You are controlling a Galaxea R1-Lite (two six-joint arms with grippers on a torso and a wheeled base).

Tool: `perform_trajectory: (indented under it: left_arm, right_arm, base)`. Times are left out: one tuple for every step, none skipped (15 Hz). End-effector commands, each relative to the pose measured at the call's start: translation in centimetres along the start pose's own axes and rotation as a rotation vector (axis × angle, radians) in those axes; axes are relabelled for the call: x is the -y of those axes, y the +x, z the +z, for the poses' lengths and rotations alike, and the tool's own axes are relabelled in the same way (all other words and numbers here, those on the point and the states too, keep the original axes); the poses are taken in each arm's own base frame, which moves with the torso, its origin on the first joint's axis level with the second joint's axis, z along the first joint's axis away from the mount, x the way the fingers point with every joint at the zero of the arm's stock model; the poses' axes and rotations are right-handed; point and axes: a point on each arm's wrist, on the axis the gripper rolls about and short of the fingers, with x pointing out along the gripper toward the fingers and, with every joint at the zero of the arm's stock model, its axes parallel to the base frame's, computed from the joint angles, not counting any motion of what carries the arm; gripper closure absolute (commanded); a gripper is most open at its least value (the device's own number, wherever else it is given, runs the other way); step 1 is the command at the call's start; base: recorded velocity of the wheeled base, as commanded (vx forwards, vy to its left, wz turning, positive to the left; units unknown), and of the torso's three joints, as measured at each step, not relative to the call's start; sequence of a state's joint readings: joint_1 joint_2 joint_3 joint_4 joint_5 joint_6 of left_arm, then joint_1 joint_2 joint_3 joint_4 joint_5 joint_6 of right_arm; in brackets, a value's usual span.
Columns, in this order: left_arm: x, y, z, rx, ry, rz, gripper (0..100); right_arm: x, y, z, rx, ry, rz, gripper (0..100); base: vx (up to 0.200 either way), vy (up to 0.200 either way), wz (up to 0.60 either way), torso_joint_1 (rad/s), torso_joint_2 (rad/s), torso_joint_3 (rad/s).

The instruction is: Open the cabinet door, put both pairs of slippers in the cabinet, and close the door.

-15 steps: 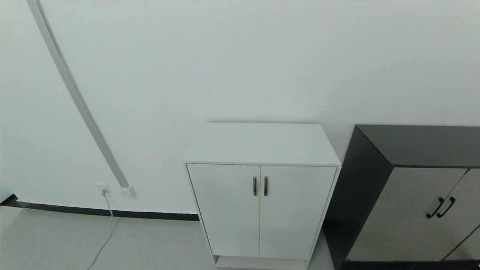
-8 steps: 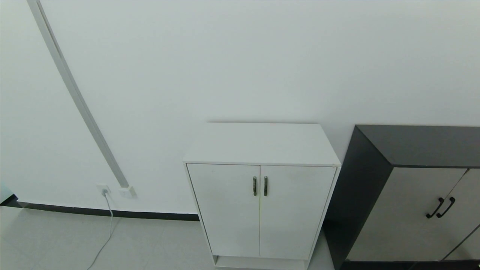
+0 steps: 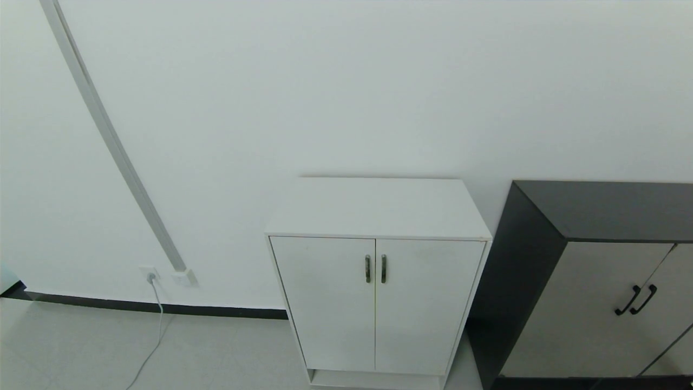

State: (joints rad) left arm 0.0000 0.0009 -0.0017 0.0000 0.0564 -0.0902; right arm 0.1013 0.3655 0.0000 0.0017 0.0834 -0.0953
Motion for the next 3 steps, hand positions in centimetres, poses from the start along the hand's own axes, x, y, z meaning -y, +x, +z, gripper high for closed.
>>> perform_trajectory:
  left_arm:
    - [0.0, 0.01, 0.0, -0.001, 0.0, 0.0, 100]
    - [0.0, 0.01, 0.0, -0.001, 0.0, 0.0, 100]
    - [0.0, 0.01, 0.01, 0.001, 0.0, 0.0, 100]
  right_arm:
    - [-0.13, -0.84, -0.3, 0.111, 0.015, -0.086, 100]
    - [-0.2, -1.1, -0.41, 0.146, 0.019, -0.113, 100]
    - [-0.26, -1.32, -0.52, 0.177, 0.016, -0.123, 100]
  base:
    - [0.0, 0.0, 0.0, 0.0, 0.0, 0.0]
    - [0.0, 0.0, 0.0, 0.0, 0.0, 0.0]
    - [0.0, 0.0, 0.0, 0.0, 0.0, 0.0]
